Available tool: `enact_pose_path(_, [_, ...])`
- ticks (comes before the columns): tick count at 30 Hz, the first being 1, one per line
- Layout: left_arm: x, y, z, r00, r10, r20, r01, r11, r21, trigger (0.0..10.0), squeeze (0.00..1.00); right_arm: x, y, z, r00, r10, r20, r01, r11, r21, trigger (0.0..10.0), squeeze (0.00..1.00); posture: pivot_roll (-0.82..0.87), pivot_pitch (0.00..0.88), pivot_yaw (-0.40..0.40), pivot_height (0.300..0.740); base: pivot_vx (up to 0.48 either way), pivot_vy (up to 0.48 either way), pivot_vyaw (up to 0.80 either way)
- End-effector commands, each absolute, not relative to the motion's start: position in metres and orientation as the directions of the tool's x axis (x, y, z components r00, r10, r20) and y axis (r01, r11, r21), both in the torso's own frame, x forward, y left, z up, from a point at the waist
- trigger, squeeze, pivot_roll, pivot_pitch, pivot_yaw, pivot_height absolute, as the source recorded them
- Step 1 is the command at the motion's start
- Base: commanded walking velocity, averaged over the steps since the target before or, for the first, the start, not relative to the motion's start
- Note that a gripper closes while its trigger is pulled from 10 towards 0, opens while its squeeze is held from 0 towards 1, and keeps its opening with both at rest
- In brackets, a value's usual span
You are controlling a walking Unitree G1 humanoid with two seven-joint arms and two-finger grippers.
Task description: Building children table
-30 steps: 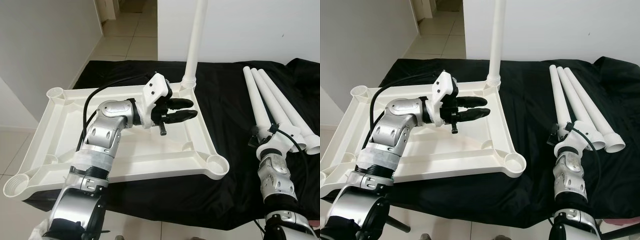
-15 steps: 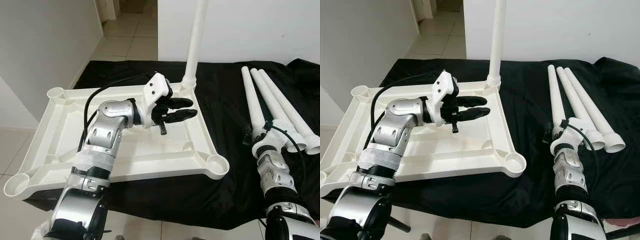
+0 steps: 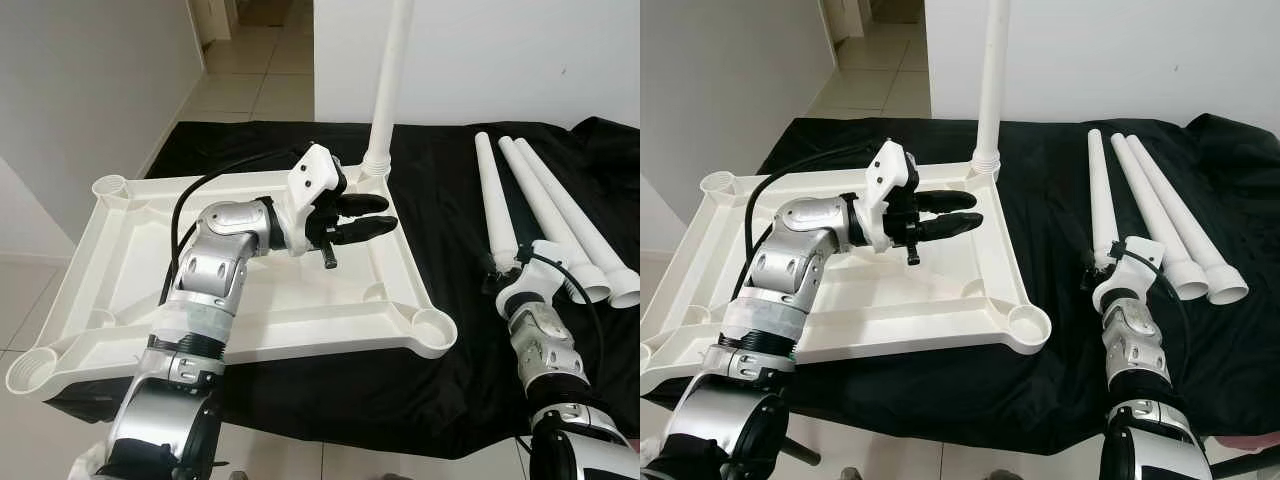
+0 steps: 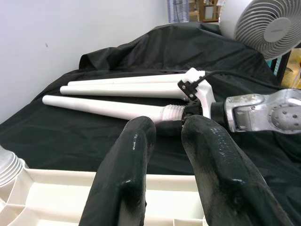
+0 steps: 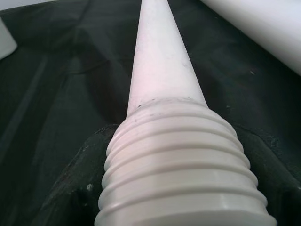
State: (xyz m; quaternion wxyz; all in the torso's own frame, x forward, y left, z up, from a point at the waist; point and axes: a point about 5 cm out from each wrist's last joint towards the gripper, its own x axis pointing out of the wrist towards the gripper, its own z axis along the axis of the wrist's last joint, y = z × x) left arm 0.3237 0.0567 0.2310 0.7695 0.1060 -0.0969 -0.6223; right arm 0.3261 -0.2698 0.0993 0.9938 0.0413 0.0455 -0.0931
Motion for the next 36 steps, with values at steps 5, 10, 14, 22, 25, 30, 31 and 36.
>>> enact_pose_path(5, [0.344,0.068,0.234,0.544,-0.833,0.099,0.798,0.55,0.247,10.0,0.0,0.326,-0.251,0.1,0.992,-0.124,-0.037,0.124,0.992,0.013,10.0,0.0,-0.1,0.0,0.051,0.74,0.0,0.0,0.0])
enact_pose_path(10, [0.346,0.068,0.235,0.565,-0.817,0.111,0.783,0.574,0.239,10.0,0.0,0.329,-0.237,0.103,0.992,-0.126,-0.007,0.126,0.991,-0.043,10.0,0.0,-0.1,0.0,0.035,0.74,0.0,0.0,0.0])
enact_pose_path(14, [0.347,0.07,0.237,0.58,-0.806,0.12,0.773,0.591,0.232,10.0,0.0,0.331,-0.229,0.114,0.989,-0.131,0.073,0.138,0.985,-0.106,10.0,0.0,-0.1,0.0,0.032,0.74,0.0,0.0,0.0])
enact_pose_path(22, [0.349,0.074,0.237,0.606,-0.786,0.125,0.754,0.617,0.224,10.0,0.0,0.33,-0.221,0.119,0.987,-0.107,0.121,0.129,0.974,-0.187,10.0,0.0,-0.09,0.0,0.017,0.74,0.0,0.0,0.0])
enact_pose_path(25, [0.35,0.075,0.238,0.613,-0.78,0.128,0.748,0.625,0.225,10.0,0.0,0.329,-0.216,0.12,0.988,-0.078,0.129,0.102,0.977,-0.185,10.0,0.0,-0.1,0.0,0.015,0.74,0.0,0.0,0.0])
enact_pose_path(30, [0.351,0.075,0.236,0.62,-0.774,0.128,0.74,0.631,0.23,10.0,0.0,0.325,-0.204,0.131,0.976,0.022,0.215,0.017,0.984,-0.175,10.0,0.0,-0.1,0.0,0.017,0.74,0.0,0.0,0.0])
enact_pose_path(31, [0.351,0.075,0.236,0.62,-0.774,0.128,0.74,0.631,0.23,10.0,0.0,0.325,-0.204,0.131,0.976,0.022,0.215,0.017,0.984,-0.175,10.0,0.0,-0.1,0.0,0.017,0.74,0.0,0.0,0.0])
enact_pose_path(36, [0.356,0.074,0.244,0.62,-0.772,0.141,0.729,0.633,0.26,10.0,0.0,0.329,-0.196,0.143,0.962,0.073,0.261,-0.043,0.992,-0.12,10.0,0.0,-0.1,0.0,0.011,0.74,0.0,0.0,0.0])
